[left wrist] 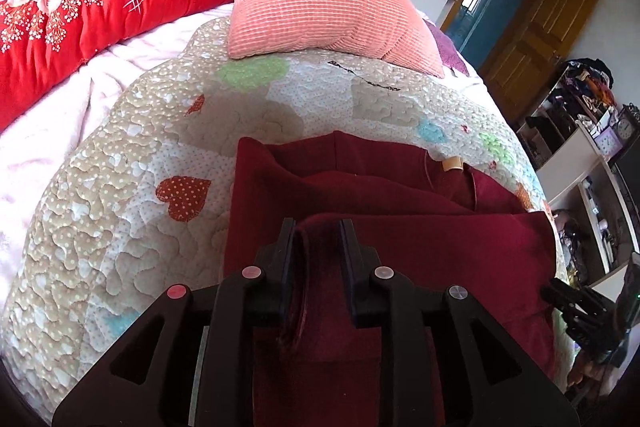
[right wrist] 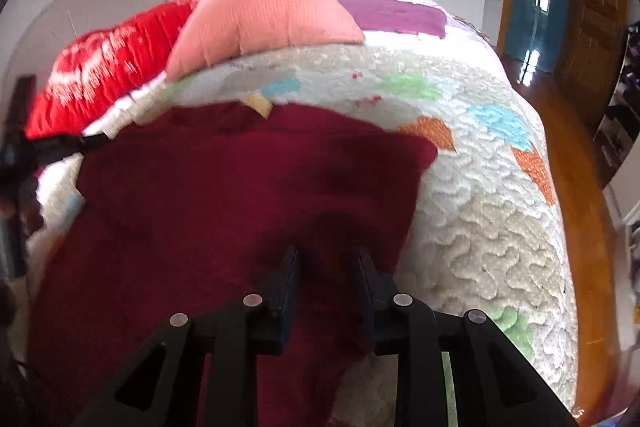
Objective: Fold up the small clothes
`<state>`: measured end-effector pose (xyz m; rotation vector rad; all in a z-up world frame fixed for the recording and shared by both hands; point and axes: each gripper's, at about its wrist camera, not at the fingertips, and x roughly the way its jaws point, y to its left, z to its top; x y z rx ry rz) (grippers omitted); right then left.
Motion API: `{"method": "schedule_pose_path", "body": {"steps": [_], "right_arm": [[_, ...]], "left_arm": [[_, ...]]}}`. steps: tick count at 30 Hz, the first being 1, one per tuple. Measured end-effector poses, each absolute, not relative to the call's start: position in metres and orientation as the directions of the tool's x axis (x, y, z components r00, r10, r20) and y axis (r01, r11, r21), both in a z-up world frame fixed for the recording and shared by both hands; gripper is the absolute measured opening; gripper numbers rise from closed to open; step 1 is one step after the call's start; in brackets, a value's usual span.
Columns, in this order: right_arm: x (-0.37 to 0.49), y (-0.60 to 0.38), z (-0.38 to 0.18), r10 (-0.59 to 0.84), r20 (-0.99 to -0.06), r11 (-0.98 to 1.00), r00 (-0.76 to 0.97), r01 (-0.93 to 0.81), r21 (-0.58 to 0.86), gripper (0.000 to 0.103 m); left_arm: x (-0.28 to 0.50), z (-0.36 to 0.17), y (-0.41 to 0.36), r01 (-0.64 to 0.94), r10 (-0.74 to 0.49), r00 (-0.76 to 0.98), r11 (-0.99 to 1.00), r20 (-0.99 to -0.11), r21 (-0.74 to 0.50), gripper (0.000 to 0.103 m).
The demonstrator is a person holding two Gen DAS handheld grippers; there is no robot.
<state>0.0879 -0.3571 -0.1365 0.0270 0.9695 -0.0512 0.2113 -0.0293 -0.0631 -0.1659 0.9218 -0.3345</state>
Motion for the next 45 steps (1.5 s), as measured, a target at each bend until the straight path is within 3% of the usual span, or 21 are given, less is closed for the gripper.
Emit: {"method": "schedule_pose_path", "body": {"steps": [7,8,11,19,24,33,41,43,45], "right_arm": [[0.068,-0.382,-0.111,0.051,-0.759,0.981,0.649,0.11,0.161,0.023],[0.071,-0.38,-0.105,0.058,-0.746,0.98,0.663,0.105,0.17,0.023],[0.085,-0.373,-0.102,0.07,-0.728,0.976,0.682,0.104,0.191,0.024],[0.149,-0.374,-0.145,0.01,-0.785,0.977,0.619,0.163,0.141,0.024],[0.131,-0.378,-0.126,0.035,-0.782,0.971,0.622,0.164,0.174,0.025],[0.082,-0.362,-0.14,0.005,-0.798,0.987,0.602,0.125,0.101,0.032],[0.026,-0.359,-0.085,0.089,-0.757,0.973,0.647,0.105,0.204,0.036],[0.004,-0.357,-0.081,0.123,-0.762,0.97,0.636,0.084,0.227,0.044],[-0.018,-0.355,-0.082,0.158,-0.768,0.966,0.62,0.066,0.251,0.049]], "left_arm": [[0.188,-0.045,-0.023,0.202,-0.337,0.629,0.941,-0.701,-0.271,0.018],[0.186,-0.042,-0.022,0.206,-0.348,0.637,0.937,-0.688,-0.283,0.021],[0.186,-0.044,-0.029,0.225,-0.373,0.624,0.927,-0.687,-0.299,0.042],[0.203,-0.093,-0.045,0.181,-0.222,0.586,0.973,-0.78,-0.141,0.042],[0.211,-0.1,-0.049,0.179,-0.194,0.584,0.978,-0.788,-0.108,0.043],[0.196,-0.092,-0.047,0.155,-0.193,0.585,0.98,-0.788,-0.125,0.043],[0.144,-0.067,-0.029,0.175,-0.227,0.569,0.973,-0.79,-0.153,0.043],[0.126,-0.066,-0.021,0.18,-0.245,0.553,0.968,-0.796,-0.174,0.045],[0.106,-0.066,-0.013,0.181,-0.251,0.545,0.967,-0.8,-0.181,0.056]]}}
